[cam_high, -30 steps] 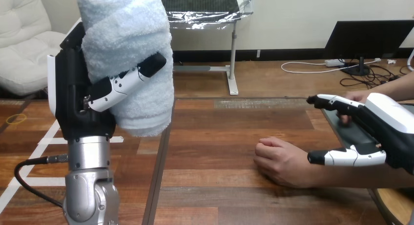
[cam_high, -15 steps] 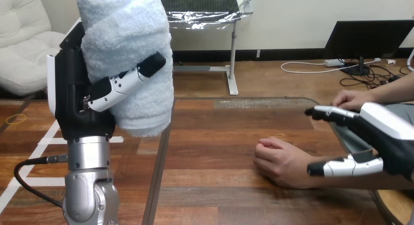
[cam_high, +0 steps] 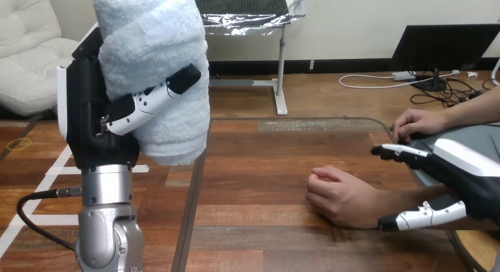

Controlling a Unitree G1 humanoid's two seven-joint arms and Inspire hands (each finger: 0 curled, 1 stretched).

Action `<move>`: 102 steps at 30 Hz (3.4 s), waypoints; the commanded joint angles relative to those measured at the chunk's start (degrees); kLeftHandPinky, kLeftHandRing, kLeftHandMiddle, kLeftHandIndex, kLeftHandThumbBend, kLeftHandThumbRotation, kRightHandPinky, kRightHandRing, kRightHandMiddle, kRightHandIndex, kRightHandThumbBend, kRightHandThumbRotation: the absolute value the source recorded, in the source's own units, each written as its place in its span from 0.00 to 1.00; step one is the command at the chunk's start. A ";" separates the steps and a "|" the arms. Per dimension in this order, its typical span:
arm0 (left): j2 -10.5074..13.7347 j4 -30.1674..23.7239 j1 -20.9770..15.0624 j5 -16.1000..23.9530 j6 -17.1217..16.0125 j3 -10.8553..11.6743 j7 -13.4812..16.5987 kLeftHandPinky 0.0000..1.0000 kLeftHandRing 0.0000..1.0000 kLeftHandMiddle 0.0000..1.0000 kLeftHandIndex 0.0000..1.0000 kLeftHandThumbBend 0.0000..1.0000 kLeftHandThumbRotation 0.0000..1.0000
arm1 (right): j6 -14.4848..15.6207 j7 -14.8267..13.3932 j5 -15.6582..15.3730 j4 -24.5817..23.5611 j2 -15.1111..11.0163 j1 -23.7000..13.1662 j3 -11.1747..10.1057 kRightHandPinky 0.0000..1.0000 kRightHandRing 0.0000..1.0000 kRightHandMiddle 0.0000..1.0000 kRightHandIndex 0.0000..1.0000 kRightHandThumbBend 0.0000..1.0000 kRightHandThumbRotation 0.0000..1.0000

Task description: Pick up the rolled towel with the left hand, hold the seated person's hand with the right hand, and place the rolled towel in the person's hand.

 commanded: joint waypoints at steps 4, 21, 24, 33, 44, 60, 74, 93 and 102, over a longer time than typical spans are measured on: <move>-0.10 -1.85 -3.54 -0.18 -0.09 0.30 0.20 0.23 0.28 0.34 0.38 0.53 0.00 | 0.31 0.27 1.33 0.01 -2.13 -5.33 -0.29 0.90 0.93 0.92 0.93 1.00 0.49; -0.12 -1.69 -3.59 -0.95 -0.11 0.23 -0.40 0.23 0.28 0.34 0.38 0.53 0.00 | 0.82 -0.49 -1.50 1.54 -2.76 -6.01 0.43 0.91 0.92 0.92 0.92 1.00 0.35; -0.17 -1.81 -3.52 -0.98 -0.06 0.19 -0.38 0.23 0.28 0.34 0.38 0.53 0.00 | 0.65 -0.99 -2.26 1.87 -2.84 -6.05 0.54 0.91 0.92 0.92 0.92 1.00 0.33; -0.24 -1.92 -3.46 -1.12 0.12 0.23 -0.30 0.23 0.28 0.34 0.38 0.53 0.00 | 0.47 -2.33 -4.44 2.76 -3.13 -6.50 1.18 0.91 0.92 0.92 0.92 1.00 0.29; -0.14 -1.93 -3.33 -0.99 0.02 0.33 -0.19 0.23 0.28 0.34 0.38 0.53 0.00 | -0.21 -5.30 -8.06 3.49 -3.66 -7.03 2.33 0.91 0.92 0.92 0.92 1.00 0.26; 0.19 -1.47 -3.41 -0.73 -0.85 0.59 -0.50 0.23 0.28 0.34 0.38 0.52 0.00 | -0.84 -7.82 -13.29 5.40 -4.52 -8.59 5.27 0.89 0.90 0.91 0.90 1.00 0.26; -0.01 -1.64 -3.46 -1.30 -0.15 1.04 -0.48 0.23 0.28 0.34 0.38 0.53 0.00 | 0.05 -10.46 -17.63 6.32 -3.93 -9.68 7.22 0.85 0.87 0.88 0.87 1.00 0.26; 0.21 -1.72 -3.89 -1.63 -0.16 1.45 -1.28 0.23 0.28 0.35 0.39 0.52 0.00 | 3.82 -13.59 -25.61 6.45 -2.42 -11.32 12.59 0.81 0.84 0.85 0.85 1.00 0.28; 0.21 -2.01 -4.00 -2.27 0.09 1.62 -1.56 0.23 0.28 0.35 0.39 0.52 0.00 | 6.39 -13.98 -28.31 6.06 -1.22 -11.84 15.26 0.81 0.84 0.85 0.85 1.00 0.25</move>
